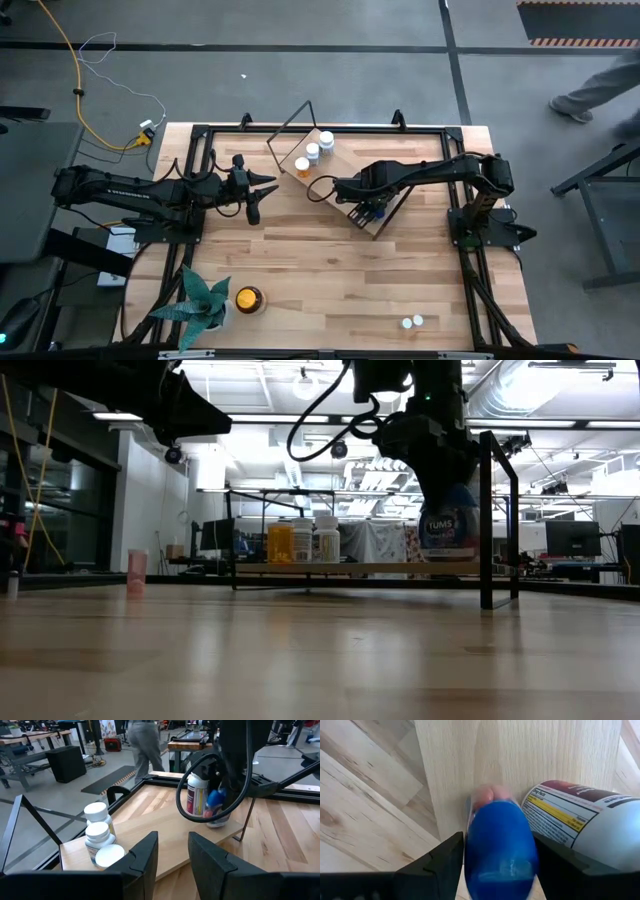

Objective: Pick and place medicine bottles onto shelf by color
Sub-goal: Put the blue pill bottle on the shelf, then put the pink pill bottle on the shelf

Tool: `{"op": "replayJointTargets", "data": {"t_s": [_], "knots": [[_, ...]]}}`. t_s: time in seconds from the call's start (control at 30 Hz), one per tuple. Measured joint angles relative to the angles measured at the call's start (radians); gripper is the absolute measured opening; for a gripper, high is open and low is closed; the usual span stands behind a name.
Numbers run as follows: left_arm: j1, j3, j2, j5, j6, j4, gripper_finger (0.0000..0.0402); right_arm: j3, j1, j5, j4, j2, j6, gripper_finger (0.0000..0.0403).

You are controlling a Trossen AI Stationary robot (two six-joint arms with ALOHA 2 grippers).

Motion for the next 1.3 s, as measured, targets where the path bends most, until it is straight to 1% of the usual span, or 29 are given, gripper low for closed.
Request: {"op": "replayJointTargets", "data": {"t_s": [0.27,0.43,0.53,0.67,0.9,0.97,1.1,1.13,1.23,1.3], "knots": [[0.000,0.000,0.000,0.000,0.000,0.000,0.0100,0.000,0.000,0.001,0.002,0.000,-0.025,0.0215],[0.000,0.000,0.000,0.000,0.000,0.000,0.0100,0.001,-0.007,0.020,0.000,0.000,-0.052,0.0216],[0.000,0.000,0.000,0.000,0.000,0.000,0.0100,0.025,-0.013,0.028,-0.024,0.000,-0.086,0.0216],[0.000,0.000,0.000,0.000,0.000,0.000,0.0100,0.074,-0.011,0.067,-0.041,-0.005,-0.128,0.0216],[0.000,0.000,0.000,0.000,0.000,0.000,0.0100,0.136,0.032,0.081,-0.031,-0.013,-0.207,0.0216],[0.000,0.000,0.000,0.000,0.000,-0.002,0.0099,0.136,0.066,0.106,-0.002,-0.015,-0.242,0.0216],[0.000,0.000,0.000,0.000,0.000,-0.013,0.0100,0.136,0.143,0.216,0.049,-0.015,-0.284,0.0216],[0.000,0.000,0.000,0.000,0.000,-0.015,0.0099,0.129,0.161,0.236,0.083,-0.016,-0.289,0.0216],[0.000,0.000,0.000,0.000,0.000,-0.015,0.0100,0.076,0.211,0.246,0.207,-0.030,-0.304,0.0216],[0.000,0.000,0.000,0.000,-0.007,-0.016,0.0100,0.025,0.240,0.258,0.322,-0.044,-0.323,0.0216]]}}
